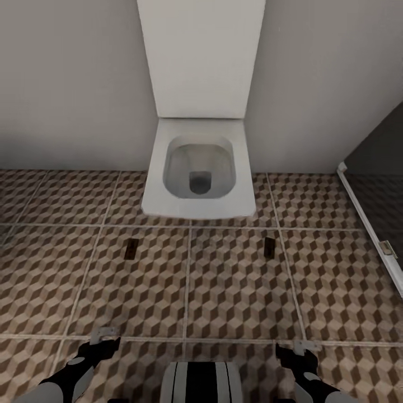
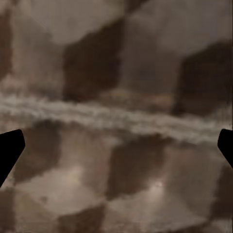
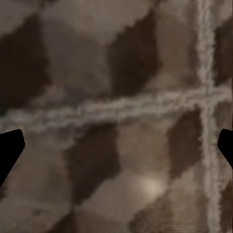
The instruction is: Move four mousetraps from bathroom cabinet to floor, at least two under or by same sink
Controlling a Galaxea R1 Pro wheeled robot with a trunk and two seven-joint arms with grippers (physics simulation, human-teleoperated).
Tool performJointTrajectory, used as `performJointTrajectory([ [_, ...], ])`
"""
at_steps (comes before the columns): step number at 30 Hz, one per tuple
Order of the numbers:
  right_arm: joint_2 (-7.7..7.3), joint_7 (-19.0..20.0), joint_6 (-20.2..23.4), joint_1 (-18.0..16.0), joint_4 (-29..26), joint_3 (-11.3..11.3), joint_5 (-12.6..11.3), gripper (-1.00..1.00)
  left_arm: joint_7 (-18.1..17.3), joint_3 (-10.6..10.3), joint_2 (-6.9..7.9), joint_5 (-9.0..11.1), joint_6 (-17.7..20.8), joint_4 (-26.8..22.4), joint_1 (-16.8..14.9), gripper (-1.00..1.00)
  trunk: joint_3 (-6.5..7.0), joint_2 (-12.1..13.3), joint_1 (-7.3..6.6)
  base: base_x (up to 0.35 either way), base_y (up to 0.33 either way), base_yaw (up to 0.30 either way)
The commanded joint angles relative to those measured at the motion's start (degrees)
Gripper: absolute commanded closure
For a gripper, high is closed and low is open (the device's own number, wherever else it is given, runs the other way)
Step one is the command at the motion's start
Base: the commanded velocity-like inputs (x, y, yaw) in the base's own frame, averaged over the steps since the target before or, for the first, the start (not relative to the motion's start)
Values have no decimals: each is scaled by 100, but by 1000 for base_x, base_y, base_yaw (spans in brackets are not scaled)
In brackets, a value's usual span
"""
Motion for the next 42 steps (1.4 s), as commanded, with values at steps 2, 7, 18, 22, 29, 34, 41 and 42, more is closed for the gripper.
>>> performJointTrajectory([
  [2,3,17,-28,-2,5,-30,-17,-100,-14,36,-1,-17,-24,7,-3,-100,-3,-1,-5,-344,0,0],
  [7,5,18,-28,-2,5,-30,-11,-100,-17,38,-1,-17,-27,7,-3,-100,-3,-1,-5,-344,0,0],
  [18,23,22,-21,-2,5,-19,-1,-100,-24,31,-1,-31,-40,7,-3,-100,-3,-1,-5,-285,0,0],
  [22,24,22,-20,-2,5,-15,4,-100,-22,30,-6,-48,-44,7,-3,-100,-3,-1,-5,-84,0,0],
  [29,14,22,-20,-2,0,-13,10,-100,28,30,-91,-54,-50,7,-3,-100,-3,-1,-5,-25,0,0],
  [34,12,22,-20,-2,-2,-11,15,-100,44,29,-198,-37,-44,7,-3,-100,-3,-1,-5,-5,0,0],
  [41,18,20,-9,-2,-3,-5,16,-100,30,29,-374,-37,-31,4,-3,-100,-3,-1,-5,-1,0,0],
  [42,19,19,-7,-2,-3,-5,15,-100,27,29,-389,-43,-31,3,-3,-100,-3,-1,-5,0,0,0],
])
